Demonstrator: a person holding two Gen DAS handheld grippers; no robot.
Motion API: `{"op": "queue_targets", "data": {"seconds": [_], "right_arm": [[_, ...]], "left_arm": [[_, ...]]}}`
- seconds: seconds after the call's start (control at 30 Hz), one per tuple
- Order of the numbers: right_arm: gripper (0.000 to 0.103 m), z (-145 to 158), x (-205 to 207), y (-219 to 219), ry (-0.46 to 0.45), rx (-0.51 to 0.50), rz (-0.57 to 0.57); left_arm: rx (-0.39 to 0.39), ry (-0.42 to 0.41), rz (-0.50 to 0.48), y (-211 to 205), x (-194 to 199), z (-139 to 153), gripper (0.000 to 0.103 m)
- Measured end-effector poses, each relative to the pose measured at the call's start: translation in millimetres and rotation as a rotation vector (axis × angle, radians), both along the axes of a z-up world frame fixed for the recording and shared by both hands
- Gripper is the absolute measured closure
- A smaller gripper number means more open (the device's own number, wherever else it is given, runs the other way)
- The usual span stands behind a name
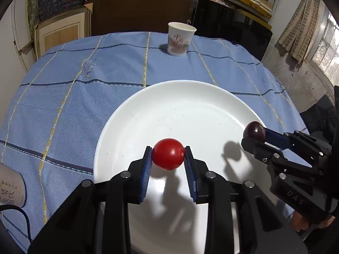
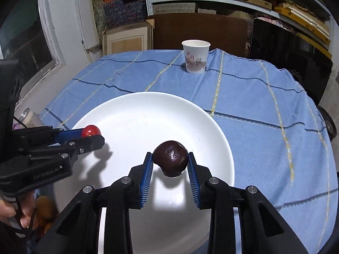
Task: Organize fruits
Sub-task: 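Carry the red tomato and plum onto the white plate and open both tools, then grasp a yellow-orange tomato with the left tool while the right tool grasps a striped pepino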
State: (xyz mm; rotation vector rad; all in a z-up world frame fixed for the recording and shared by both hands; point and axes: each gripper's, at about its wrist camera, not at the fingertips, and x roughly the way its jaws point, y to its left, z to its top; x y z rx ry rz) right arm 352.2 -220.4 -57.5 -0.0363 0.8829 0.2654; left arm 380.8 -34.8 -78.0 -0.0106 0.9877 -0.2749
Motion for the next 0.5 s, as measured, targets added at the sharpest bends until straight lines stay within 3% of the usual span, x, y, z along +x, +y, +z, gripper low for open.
{"op": "queue_targets", "data": {"seconds": [0.13,0.33,0.5], "right_arm": [[0.064,-4,14,5,0.004,-0.011,-0.005],[0.055,24,-13,-4,-0.079,-0.007,-0.017],[0.050,45,-83,-14,-0.097,0.019,0.014]], "left_arm": [[0.004,-0.011,0.010,1,6,3,0.043],[-0.060,-0.053,0.028,21,-25,35,0.041],[-0.072,-0.101,-0.023,30,-94,61,0.038]]}}
